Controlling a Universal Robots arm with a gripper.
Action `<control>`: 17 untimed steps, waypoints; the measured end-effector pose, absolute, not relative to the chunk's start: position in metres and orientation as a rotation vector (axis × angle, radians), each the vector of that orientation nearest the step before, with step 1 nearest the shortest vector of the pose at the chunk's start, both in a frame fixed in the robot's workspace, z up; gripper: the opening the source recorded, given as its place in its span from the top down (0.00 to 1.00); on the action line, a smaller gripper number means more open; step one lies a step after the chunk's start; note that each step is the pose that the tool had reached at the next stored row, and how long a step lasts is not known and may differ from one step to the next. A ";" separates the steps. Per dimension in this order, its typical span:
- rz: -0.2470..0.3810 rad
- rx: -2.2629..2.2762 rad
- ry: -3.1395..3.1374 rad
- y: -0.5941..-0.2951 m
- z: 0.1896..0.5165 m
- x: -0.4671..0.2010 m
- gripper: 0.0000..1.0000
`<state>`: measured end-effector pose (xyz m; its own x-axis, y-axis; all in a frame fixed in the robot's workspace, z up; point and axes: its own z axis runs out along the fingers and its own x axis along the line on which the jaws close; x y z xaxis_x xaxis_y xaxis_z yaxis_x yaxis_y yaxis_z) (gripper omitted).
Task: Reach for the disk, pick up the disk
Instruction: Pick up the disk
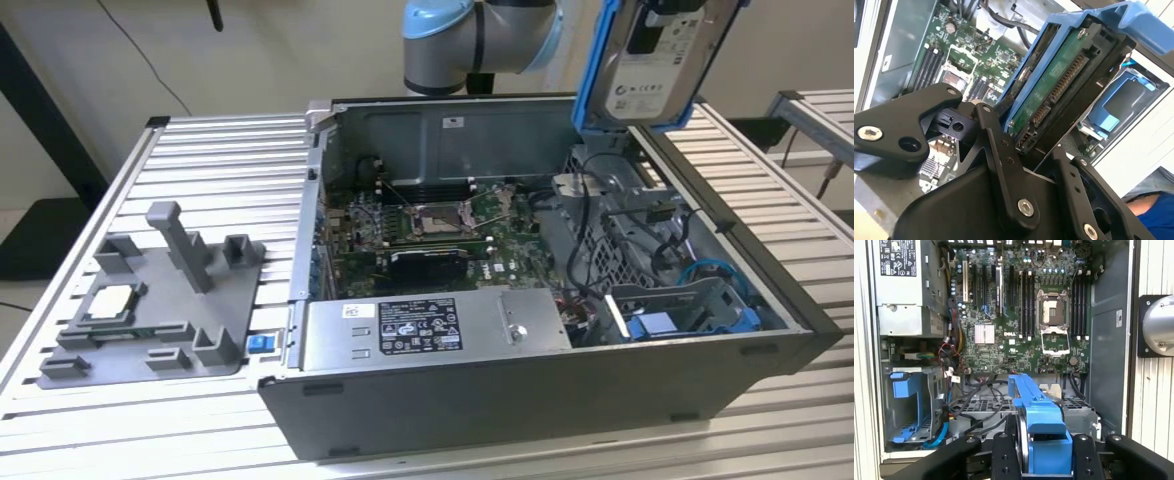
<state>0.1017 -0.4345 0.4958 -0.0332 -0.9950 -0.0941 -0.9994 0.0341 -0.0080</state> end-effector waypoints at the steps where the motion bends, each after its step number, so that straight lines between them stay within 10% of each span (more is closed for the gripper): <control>1: 0.092 -2.132 2.205 -0.435 0.496 0.102 1.00; 17: 0.092 -2.132 2.205 -0.444 0.496 0.102 1.00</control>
